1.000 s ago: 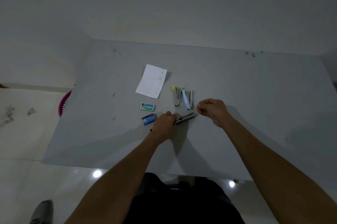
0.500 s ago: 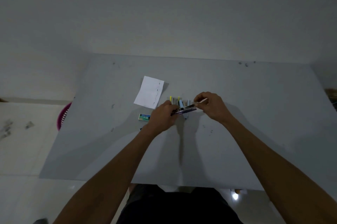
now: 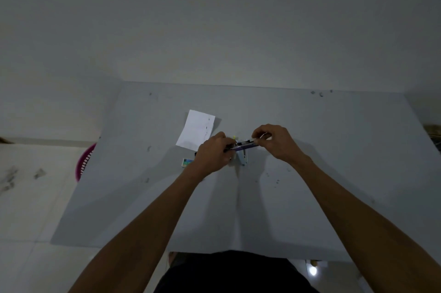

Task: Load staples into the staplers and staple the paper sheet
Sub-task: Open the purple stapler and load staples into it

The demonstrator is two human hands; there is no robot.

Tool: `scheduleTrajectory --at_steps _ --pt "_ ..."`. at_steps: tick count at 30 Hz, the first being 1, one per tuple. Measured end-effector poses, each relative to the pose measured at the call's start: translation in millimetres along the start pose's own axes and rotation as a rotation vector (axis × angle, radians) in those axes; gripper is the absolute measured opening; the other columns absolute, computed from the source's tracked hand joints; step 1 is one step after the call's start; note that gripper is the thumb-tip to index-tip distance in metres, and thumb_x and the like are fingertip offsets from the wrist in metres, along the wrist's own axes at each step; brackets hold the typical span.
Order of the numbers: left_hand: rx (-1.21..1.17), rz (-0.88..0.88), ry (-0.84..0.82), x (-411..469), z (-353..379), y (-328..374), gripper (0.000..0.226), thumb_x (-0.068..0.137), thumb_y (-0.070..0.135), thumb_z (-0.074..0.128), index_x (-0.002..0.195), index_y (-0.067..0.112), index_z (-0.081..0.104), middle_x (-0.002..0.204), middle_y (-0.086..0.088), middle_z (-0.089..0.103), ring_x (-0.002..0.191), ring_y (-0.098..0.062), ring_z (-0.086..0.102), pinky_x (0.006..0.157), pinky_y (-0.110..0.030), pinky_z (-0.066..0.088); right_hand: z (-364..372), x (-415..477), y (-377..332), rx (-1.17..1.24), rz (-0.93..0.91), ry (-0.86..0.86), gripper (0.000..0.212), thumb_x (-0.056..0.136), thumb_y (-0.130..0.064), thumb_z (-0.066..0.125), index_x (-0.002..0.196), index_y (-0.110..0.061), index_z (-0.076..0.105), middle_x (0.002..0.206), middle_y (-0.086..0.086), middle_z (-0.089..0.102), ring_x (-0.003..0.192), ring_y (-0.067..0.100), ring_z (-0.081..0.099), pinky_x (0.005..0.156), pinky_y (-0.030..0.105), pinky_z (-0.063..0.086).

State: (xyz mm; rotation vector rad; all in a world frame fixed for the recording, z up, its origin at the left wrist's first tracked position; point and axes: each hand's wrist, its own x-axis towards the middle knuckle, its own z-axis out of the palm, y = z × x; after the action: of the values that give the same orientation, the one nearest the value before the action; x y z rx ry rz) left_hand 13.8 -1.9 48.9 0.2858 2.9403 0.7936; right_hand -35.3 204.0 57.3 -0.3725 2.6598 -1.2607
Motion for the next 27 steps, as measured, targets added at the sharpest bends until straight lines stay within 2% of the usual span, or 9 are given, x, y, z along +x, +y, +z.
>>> scheduleTrajectory --at_steps 6,13,16,18,21,25,27 --pt "-0.006 -0.011 -0.007 3 -2 -1 0.029 0.089 0.026 0.059 0.115 0.017 0.066 0.096 -0.008 0.056 0.087 -0.027 0.057 0.067 -0.033 0.043 -4 2 1 0.046 0.003 -0.020 0.012 0.078 0.000 0.070 0.087 -0.009 0.070 0.086 0.006 0.071 0.079 0.018 0.067 0.064 0.006 0.047" --pt "-0.007 -0.006 -0.017 6 -3 1 0.030 0.090 0.027 0.058 0.118 0.019 0.064 0.098 -0.008 0.057 0.088 -0.025 0.057 0.069 -0.034 0.045 -5 7 4 0.012 0.002 -0.039 0.013 0.078 -0.001 0.071 0.087 -0.010 0.071 0.083 0.003 0.070 0.075 0.011 0.066 0.067 0.008 0.047" --pt "-0.014 -0.003 -0.020 8 -4 2 0.030 0.089 0.025 0.058 0.117 0.019 0.065 0.098 -0.008 0.057 0.087 -0.025 0.057 0.071 -0.037 0.049 -4 8 4 -0.001 -0.006 -0.032 0.012 0.077 0.000 0.072 0.087 -0.007 0.072 0.083 0.003 0.069 0.073 0.009 0.064 0.066 0.002 0.043" --pt "-0.009 0.000 -0.024 9 -4 3 0.029 0.089 0.024 0.058 0.116 0.018 0.065 0.097 -0.008 0.057 0.086 -0.026 0.057 0.071 -0.038 0.050 -3 10 5 -0.008 -0.019 -0.026 0.011 0.077 -0.001 0.072 0.087 -0.007 0.073 0.083 0.003 0.069 0.073 0.012 0.065 0.066 0.002 0.043" --pt "0.002 -0.005 -0.026 10 -4 3 0.029 0.090 0.026 0.058 0.118 0.019 0.064 0.098 -0.008 0.057 0.086 -0.025 0.057 0.071 -0.037 0.050 -1 10 7 -0.033 -0.043 -0.013 0.015 0.077 -0.002 0.072 0.091 -0.007 0.075 0.086 0.006 0.071 0.078 0.017 0.067 0.069 0.011 0.046" --pt "-0.013 -0.017 -0.010 11 -3 2 0.029 0.091 0.026 0.058 0.117 0.018 0.065 0.099 -0.009 0.058 0.087 -0.025 0.057 0.070 -0.035 0.047 4 7 11 -0.035 -0.126 0.045 0.024 0.078 0.004 0.068 0.098 -0.007 0.074 0.099 0.012 0.071 0.085 0.021 0.066 0.070 0.006 0.046" --pt "-0.020 -0.014 -0.010 12 -4 3 0.028 0.091 0.025 0.058 0.116 0.018 0.066 0.098 -0.009 0.058 0.086 -0.025 0.057 0.070 -0.033 0.045 8 7 12 -0.110 -0.221 0.047 0.021 0.078 0.003 0.068 0.095 -0.007 0.075 0.101 0.013 0.067 0.089 0.021 0.064 0.069 0.010 0.043"
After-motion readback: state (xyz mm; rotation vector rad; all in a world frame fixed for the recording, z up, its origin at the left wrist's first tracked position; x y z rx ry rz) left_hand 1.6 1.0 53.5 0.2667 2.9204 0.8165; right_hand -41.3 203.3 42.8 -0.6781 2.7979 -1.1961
